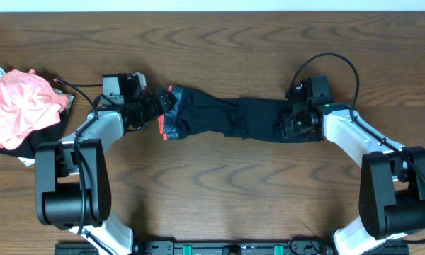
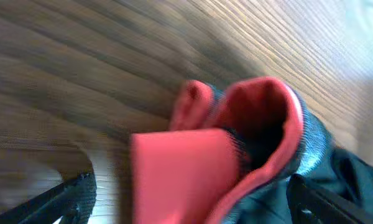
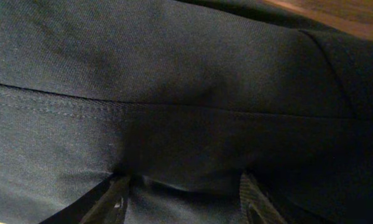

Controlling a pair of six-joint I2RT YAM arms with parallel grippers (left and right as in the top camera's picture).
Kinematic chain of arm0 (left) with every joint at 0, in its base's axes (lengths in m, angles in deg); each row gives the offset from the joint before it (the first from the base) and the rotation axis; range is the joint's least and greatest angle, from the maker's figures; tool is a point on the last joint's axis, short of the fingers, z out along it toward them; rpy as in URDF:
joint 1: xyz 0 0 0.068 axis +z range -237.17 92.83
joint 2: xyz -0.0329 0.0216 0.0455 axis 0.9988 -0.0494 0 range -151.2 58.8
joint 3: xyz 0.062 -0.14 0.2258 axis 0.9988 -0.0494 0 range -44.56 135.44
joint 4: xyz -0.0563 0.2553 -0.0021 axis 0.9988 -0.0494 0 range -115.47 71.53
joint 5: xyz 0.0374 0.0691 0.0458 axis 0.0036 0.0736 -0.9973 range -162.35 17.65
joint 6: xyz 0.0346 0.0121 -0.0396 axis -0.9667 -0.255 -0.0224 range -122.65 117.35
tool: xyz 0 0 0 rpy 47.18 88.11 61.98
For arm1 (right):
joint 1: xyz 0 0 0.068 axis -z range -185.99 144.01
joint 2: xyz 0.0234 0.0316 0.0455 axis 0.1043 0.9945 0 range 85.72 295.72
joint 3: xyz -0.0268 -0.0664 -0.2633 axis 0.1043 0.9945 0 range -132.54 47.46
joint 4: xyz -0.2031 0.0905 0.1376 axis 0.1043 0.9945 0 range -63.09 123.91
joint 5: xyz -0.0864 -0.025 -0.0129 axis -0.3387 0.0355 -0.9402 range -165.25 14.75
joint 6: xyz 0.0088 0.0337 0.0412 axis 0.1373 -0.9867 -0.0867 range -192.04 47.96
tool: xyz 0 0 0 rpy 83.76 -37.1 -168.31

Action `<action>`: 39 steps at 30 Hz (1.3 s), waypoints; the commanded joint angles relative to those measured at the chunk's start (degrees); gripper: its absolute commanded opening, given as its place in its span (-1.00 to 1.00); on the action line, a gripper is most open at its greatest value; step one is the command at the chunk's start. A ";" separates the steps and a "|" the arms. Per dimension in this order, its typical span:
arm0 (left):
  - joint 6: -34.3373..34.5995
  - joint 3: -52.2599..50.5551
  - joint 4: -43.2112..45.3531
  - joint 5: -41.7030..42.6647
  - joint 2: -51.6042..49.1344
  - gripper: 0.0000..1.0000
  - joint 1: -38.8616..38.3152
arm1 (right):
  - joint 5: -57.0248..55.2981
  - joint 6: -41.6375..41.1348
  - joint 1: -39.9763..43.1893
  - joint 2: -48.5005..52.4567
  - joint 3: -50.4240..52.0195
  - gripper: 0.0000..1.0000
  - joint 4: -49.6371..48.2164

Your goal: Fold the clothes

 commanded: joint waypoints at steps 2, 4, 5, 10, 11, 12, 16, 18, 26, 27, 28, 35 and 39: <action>0.57 -0.35 -2.97 4.55 -5.09 0.96 -2.38 | -0.76 -0.57 0.00 1.33 1.46 0.13 0.52; 0.61 -0.35 -4.42 4.59 -6.80 0.96 -3.54 | -0.76 -0.57 0.00 1.33 1.46 0.12 0.57; 0.59 -0.35 -5.31 4.70 -7.52 0.96 -4.11 | -0.76 -0.57 0.00 1.33 1.46 0.13 0.55; 0.55 -0.35 -7.78 4.76 -8.68 0.78 -6.29 | -0.76 -0.57 0.00 1.33 1.46 0.14 0.55; 0.55 -0.35 -7.72 4.76 -8.61 0.56 -6.43 | -0.76 -0.57 0.00 1.33 1.46 0.13 0.55; 0.55 -0.33 -7.43 4.76 -8.61 0.36 -6.43 | -0.76 -0.57 0.00 1.33 1.46 0.14 0.55; 0.52 -0.28 -6.60 4.74 -8.57 -0.31 -6.23 | -0.76 -0.57 0.00 1.33 1.46 0.13 0.61; 0.52 -0.07 -6.34 4.74 -8.46 -0.60 -5.95 | -0.76 -0.57 0.00 1.33 1.46 0.14 0.76; -0.79 0.87 -6.01 4.22 -2.78 -0.88 -1.92 | -0.76 -0.55 0.00 1.33 1.44 0.14 1.14; -1.20 0.87 -6.03 4.02 -0.87 -0.88 -0.96 | -0.76 -0.42 0.00 1.31 1.44 0.14 1.11; -1.18 0.87 -6.01 3.87 -0.09 -0.89 -0.57 | -0.76 -0.22 0.00 1.31 1.40 0.14 1.11; -1.49 0.87 -6.93 -0.04 7.15 -0.88 2.01 | -0.66 -0.11 0.00 -0.07 -3.72 0.35 2.91; -3.54 0.87 -8.28 -0.98 9.38 -0.88 2.05 | 2.78 -0.04 0.00 -2.14 -9.60 0.48 5.49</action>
